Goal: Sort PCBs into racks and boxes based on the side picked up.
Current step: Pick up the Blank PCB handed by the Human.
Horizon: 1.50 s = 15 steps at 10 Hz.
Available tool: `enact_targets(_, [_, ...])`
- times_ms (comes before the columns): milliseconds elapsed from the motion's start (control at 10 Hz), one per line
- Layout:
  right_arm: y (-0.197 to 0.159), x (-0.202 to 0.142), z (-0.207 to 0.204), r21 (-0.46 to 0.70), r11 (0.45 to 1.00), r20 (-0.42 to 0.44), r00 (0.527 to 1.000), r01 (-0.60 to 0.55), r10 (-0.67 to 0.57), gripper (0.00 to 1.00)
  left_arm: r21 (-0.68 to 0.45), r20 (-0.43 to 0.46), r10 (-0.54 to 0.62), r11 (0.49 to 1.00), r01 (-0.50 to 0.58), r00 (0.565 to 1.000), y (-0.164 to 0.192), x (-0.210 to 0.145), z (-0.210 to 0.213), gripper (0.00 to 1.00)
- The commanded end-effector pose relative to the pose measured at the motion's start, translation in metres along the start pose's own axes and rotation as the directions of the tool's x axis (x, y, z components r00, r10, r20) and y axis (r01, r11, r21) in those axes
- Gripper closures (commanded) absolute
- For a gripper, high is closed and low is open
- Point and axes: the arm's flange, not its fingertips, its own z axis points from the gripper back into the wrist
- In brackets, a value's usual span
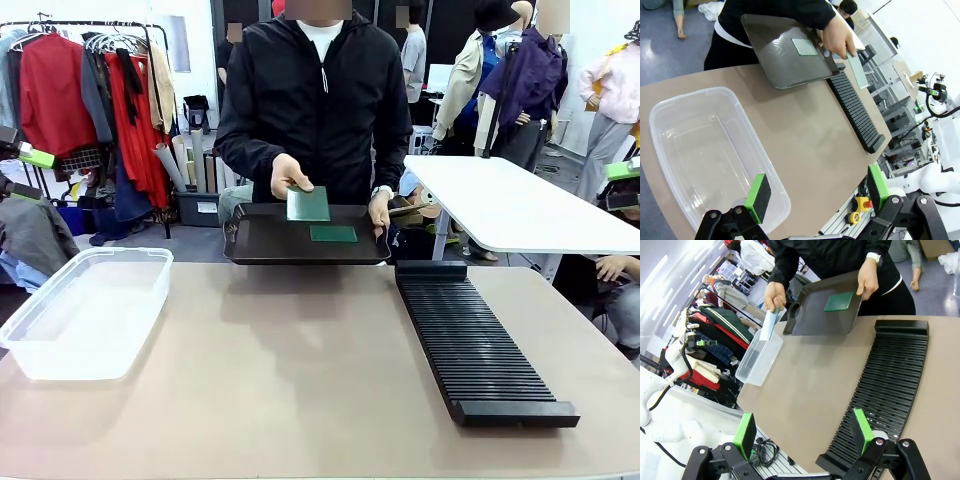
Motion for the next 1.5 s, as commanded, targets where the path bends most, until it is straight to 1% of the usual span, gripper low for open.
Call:
enact_targets(0, [0.002, 0.001, 0.000, 0.007, 1.000, 0.007, 1.000, -0.004, 0.004, 0.00, -0.001, 0.004, 0.001, 1.000, -0.001, 1.000, 0.000, 0.001, 0.000, 0.00])
enact_targets(400, [0.002, 0.001, 0.000, 0.007, 1.000, 0.007, 1.000, -0.004, 0.004, 0.00, -0.007, -0.003, 0.003, 1.000, -0.003, 1.000, 0.001, -0.002, -0.002, 0.00])
enact_targets(800, [0.002, 0.001, 0.000, 0.007, 1.000, 0.007, 1.000, -0.004, 0.004, 0.00, -0.153, -0.077, 0.015, 0.988, -0.027, 0.997, 0.014, -0.012, -0.034, 0.00])
enact_targets(1000, [0.002, 0.001, 0.000, 0.007, 1.000, 0.007, 1.000, -0.004, 0.004, 0.00, -0.191, -0.129, 0.005, 0.981, -0.029, 0.992, 0.017, -0.020, -0.059, 0.00])
enact_targets(1200, [0.002, 0.001, 0.000, 0.007, 1.000, 0.007, 1.000, -0.004, 0.004, 0.00, -0.220, -0.149, -0.005, 0.975, -0.028, 0.989, 0.021, -0.027, -0.077, 0.00])
enact_targets(1400, [0.002, 0.001, 0.000, 0.007, 1.000, 0.007, 1.000, -0.004, 0.004, 0.00, -0.286, -0.148, -0.013, 0.958, -0.031, 0.989, 0.032, -0.028, -0.096, 0.00])
